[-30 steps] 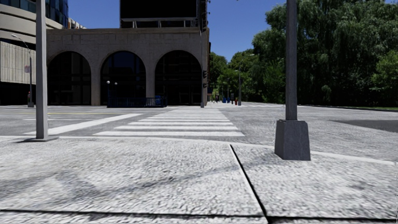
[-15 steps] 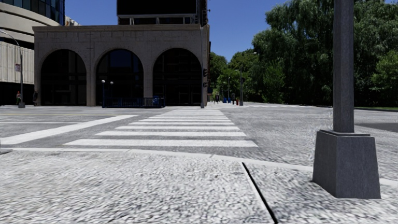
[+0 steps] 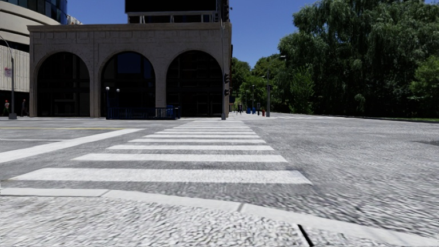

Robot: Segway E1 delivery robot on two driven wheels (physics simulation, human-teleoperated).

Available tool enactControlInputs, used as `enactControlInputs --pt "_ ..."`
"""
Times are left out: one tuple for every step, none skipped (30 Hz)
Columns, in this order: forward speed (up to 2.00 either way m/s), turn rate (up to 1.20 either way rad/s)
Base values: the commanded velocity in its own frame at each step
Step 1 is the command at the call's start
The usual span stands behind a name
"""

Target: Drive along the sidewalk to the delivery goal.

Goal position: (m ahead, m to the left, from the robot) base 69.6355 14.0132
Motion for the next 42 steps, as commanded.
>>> enactControlInputs --pt "2.00 0.00" --pt "2.00 0.00" --pt "2.00 0.00" --pt "2.00 0.00" --pt "2.00 0.00" --pt "2.00 0.00" --pt "2.00 0.00" --pt "2.00 0.00" --pt "2.00 0.00" --pt "2.00 0.00" --pt "2.00 0.00" --pt "2.00 0.00" --pt "2.00 0.00" --pt "2.00 0.00" --pt "2.00 0.00" --pt "2.00 0.00" --pt "2.00 0.00" --pt "2.00 0.00" --pt "2.00 0.00" --pt "2.00 0.00" --pt "2.00 0.00" --pt "1.87 0.00" --pt "1.69 0.00" --pt "1.63 0.00" --pt "1.62 0.00" --pt "1.62 0.00" --pt "1.61 0.00" --pt "1.61 0.00" --pt "1.60 0.00" --pt "1.60 0.00" --pt "1.60 0.00" --pt "1.60 0.00" --pt "1.60 0.00" --pt "1.60 0.00" --pt "1.60 0.00" --pt "1.60 0.00" --pt "1.60 0.00" --pt "1.60 0.00" --pt "1.61 0.00" --pt "1.61 0.00" --pt "1.61 0.00" --pt "1.61 0.00"
